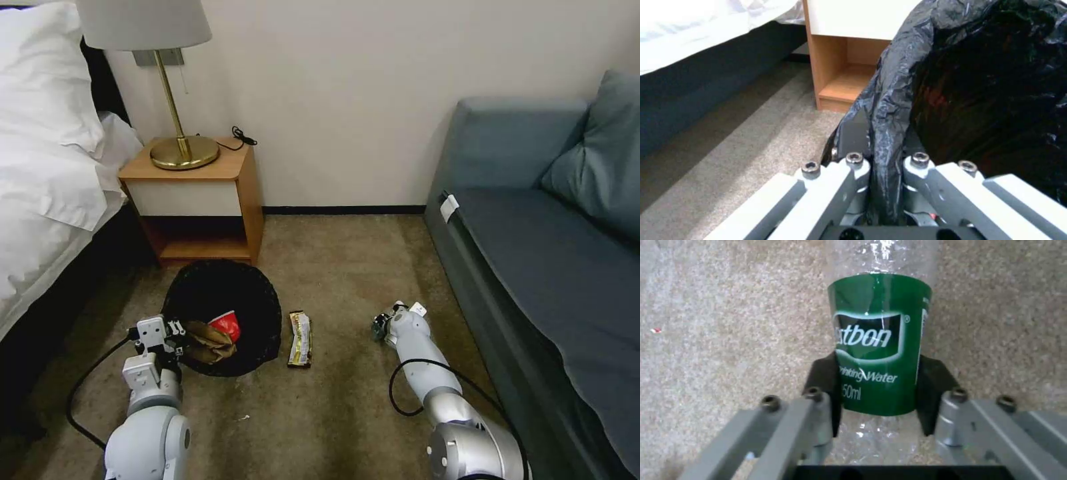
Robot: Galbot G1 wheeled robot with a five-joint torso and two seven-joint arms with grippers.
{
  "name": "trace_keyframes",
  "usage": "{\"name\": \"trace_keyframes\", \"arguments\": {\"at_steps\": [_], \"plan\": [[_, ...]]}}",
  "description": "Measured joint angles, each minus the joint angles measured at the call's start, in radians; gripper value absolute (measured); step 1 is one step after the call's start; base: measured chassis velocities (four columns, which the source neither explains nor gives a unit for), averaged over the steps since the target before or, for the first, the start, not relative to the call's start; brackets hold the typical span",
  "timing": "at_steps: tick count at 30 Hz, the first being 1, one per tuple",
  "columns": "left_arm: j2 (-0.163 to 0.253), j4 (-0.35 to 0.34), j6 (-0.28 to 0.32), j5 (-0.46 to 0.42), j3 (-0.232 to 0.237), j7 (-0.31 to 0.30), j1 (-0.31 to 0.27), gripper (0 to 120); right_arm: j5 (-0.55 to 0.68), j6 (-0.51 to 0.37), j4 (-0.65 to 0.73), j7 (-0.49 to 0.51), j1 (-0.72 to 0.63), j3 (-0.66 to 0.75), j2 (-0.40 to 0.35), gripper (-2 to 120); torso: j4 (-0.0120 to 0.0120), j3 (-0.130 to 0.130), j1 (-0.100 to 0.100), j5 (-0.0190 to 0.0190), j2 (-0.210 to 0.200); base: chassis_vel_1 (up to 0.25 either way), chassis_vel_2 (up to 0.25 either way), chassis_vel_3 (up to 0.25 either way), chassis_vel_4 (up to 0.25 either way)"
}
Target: Pick up the trash bin, then pick up the garbage on the floor and place it into the trash bin.
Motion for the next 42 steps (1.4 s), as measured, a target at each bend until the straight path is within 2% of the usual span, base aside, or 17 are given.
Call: {"name": "trace_keyframes", "arguments": {"at_steps": [7, 18, 20, 21, 22, 23, 24, 25, 28, 30, 36, 40, 42], "plan": [[-0.001, 0.009, -0.002, -0.001, 0.003, -0.002, -0.003, 3, -0.004, 0.004, 0.017, -0.003, -0.014, -0.008, 0.0, 16, 0.0001, 0.0, 0.0, 0.0, 0.0, 0.0, 0.0, 0.0, 0.0], [-0.001, 0.026, -0.004, -0.004, 0.009, -0.004, -0.01, 3, 0.002, 0.004, 0.132, 0.008, -0.058, -0.074, 0.0, 16, -0.0001, 0.0, 0.0, 0.0001, 0.0, 0.0, 0.0, 0.0, 0.0], [0.0, 0.031, -0.004, -0.009, 0.009, -0.005, -0.012, 3, -0.009, 0.005, 0.242, 0.015, -0.083, -0.127, 0.0, 16, -0.0001, 0.0, 0.0, 0.0001, 0.0, 0.0, 0.0, 0.0, 0.0], [0.0, 0.031, -0.004, -0.009, 0.009, -0.005, -0.012, 3, -0.009, 0.005, 0.242, 0.015, -0.083, -0.127, 0.0, 16, -0.0001, 0.0, 0.0, 0.0001, 0.0, 0.0, 0.0, 0.0, 0.0], [0.001, 0.036, -0.005, -0.014, 0.008, -0.006, -0.015, 3, -0.036, 0.013, 0.336, 0.014, -0.102, -0.172, 0.0, 16, -0.0001, 0.0, 0.0, 0.0001, 0.0, 0.0, 0.0, 0.0, 0.0], [0.001, 0.036, -0.005, -0.014, 0.008, -0.006, -0.015, 3, -0.036, 0.013, 0.336, 0.014, -0.102, -0.172, 0.0, 16, -0.0001, 0.0, 0.0, 0.0001, 0.0, 0.0, 0.0, 0.0, 0.0], [0.002, 0.039, -0.006, -0.018, 0.007, -0.007, -0.016, 3, -0.058, 0.02, 0.41, 0.013, -0.117, -0.208, 0.0, 16, -0.0001, 0.0, 0.0, 0.0, 0.0, 0.0, 0.0, 0.0, 0.0], [0.004, 0.044, -0.006, -0.027, 0.005, -0.007, -0.019, 3, -0.099, 0.058, 0.516, -0.007, -0.149, -0.279, 0.0, 16, -0.0001, 0.0, 0.0, -0.0001, 0.0, 0.0, 0.0, 0.0, 0.0], [0.005, 0.047, -0.006, -0.031, 0.003, -0.007, -0.021, 3, -0.113, 0.081, 0.565, -0.019, -0.165, -0.319, -0.001, 16, -0.0002, 0.0, 0.0, -0.0002, 0.0, 0.0, 0.0, 0.0, 0.0], [0.006, 0.056, -0.007, -0.039, -0.002, -0.009, -0.026, 3, -0.138, 0.135, 0.71, -0.052, -0.216, -0.441, 0.0, 16, 0.0001, 0.0, 0.0, 0.0, 0.0, 0.0, 0.0, 0.0, 0.0], [0.006, 0.068, -0.007, -0.045, -0.003, -0.011, -0.035, 3, -0.248, 0.236, 0.842, -0.082, -0.286, -0.598, 0.0, 16, 0.0, 0.0, 0.0, 0.0, 0.0, 0.0, 0.0, 0.0, 0.0], [0.005, 0.07, -0.007, -0.046, -0.003, -0.012, -0.037, 3, -0.265, 0.248, 0.862, -0.086, -0.298, -0.626, 0.0, 16, 0.0, 0.0, 0.0, -0.0002, 0.0, 0.0, 0.0, 0.0, 0.0], [0.005, 0.077, -0.007, -0.048, -0.006, -0.013, -0.041, 3, -0.287, 0.275, 0.905, -0.098, -0.325, -0.695, 0.0, 16, 0.0, 0.0, 0.0, 0.0, 0.0, 0.0, 0.0, 0.0, 0.0]]}}
